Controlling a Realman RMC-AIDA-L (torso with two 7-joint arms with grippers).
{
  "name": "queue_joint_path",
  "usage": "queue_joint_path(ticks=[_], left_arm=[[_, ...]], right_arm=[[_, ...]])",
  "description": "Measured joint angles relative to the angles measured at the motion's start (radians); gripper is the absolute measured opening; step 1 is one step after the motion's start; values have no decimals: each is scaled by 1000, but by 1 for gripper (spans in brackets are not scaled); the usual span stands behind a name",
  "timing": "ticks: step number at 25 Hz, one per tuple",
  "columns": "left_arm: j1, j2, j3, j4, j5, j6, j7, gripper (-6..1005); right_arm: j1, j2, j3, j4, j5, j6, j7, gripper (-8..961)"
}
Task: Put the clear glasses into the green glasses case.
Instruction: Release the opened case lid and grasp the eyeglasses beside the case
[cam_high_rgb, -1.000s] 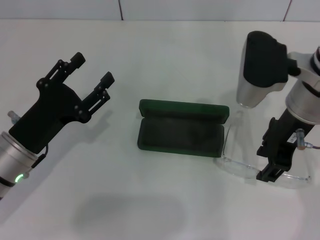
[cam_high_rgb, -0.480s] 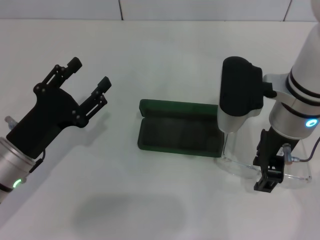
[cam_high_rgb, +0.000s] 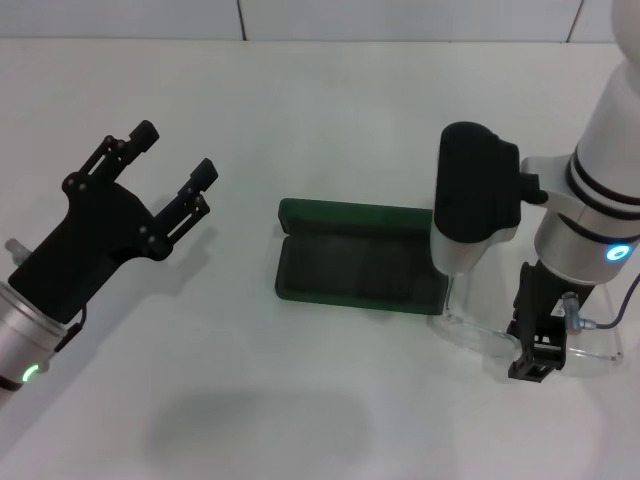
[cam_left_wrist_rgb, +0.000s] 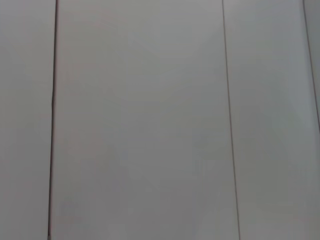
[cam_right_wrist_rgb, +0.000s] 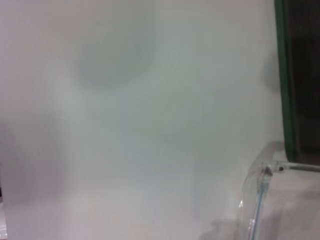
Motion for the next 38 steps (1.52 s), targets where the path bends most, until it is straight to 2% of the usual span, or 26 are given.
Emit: queue_joint_path(ticks=[10, 15, 28, 38], left_arm=[[3, -1, 0, -2, 0, 0, -5, 746], [3, -2, 0, -3, 0, 0, -6, 745], [14, -3, 0, -3, 0, 1, -8, 744], [6, -2, 0, -3, -2, -1, -8, 745]], right_arm=[[1, 0, -51, -6, -2, 10, 0, 393], [0, 0, -51, -8, -3, 11, 1, 394], [3, -2, -49, -33, -6, 19, -6, 220], [11, -5, -46, -37, -25, -5, -4, 212]])
